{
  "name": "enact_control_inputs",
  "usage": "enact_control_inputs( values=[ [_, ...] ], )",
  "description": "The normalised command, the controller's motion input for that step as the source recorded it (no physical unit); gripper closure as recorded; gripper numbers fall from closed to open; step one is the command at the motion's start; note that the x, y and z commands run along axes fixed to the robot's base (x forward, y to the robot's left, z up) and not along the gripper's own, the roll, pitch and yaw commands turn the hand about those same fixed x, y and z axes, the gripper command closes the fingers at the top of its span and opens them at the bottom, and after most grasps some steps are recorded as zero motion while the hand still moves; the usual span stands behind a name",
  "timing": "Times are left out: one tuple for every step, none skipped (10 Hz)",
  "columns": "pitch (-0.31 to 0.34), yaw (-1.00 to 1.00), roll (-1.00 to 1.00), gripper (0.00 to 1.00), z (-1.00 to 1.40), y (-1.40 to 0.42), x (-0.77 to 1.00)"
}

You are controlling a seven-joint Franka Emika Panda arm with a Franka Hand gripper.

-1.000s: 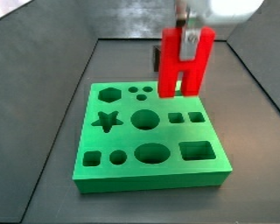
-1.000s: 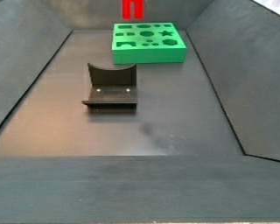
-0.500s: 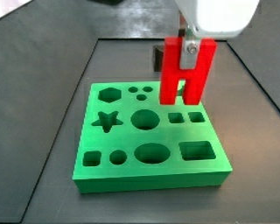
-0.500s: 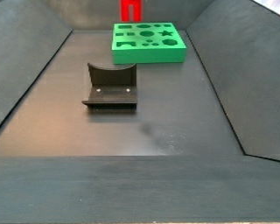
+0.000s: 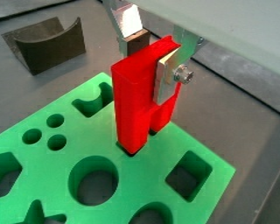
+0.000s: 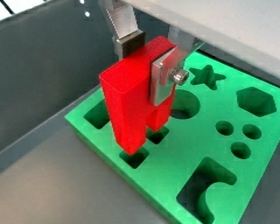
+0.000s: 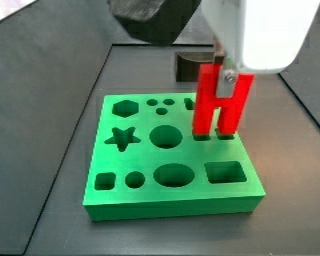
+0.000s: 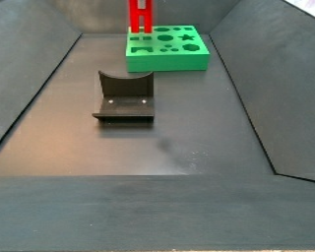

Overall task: Pick up the double-square object. Move up. Move to above the board. Insert the double-square object.
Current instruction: Insert the double-square object.

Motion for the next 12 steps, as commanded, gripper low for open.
enact_control_inputs(
  values=[
    [-0.164, 0.12, 0.00, 1.00, -0.55, 0.00, 0.10],
    [-0.179, 0.12, 0.00, 1.00, -0.56, 0.00, 0.08],
    [-0.179, 0.12, 0.00, 1.00, -0.56, 0.00, 0.05],
    [-0.173, 0.17, 0.00, 1.00, -0.59, 0.00, 0.11],
    [-0.179, 0.22, 0.00, 1.00, -0.62, 0.03, 0.13],
    [-0.171, 0.19, 0.08, 1.00, -0.67, 0.14, 0.06],
    [-0.163, 0.14, 0.14, 1.00, -0.66, 0.16, 0.00],
    [-0.129, 0.00, 0.10, 1.00, -0.63, 0.16, -0.13],
    [-0.124, 0.00, 0.07, 1.00, -0.60, 0.12, -0.18],
    [-0.154, 0.00, 0.04, 1.00, -0.62, 0.06, -0.06],
    [-0.220, 0.00, 0.12, 1.00, -0.76, 0.00, -0.05],
    [-0.216, 0.00, 0.18, 1.00, -0.70, -0.06, -0.01]
  ],
)
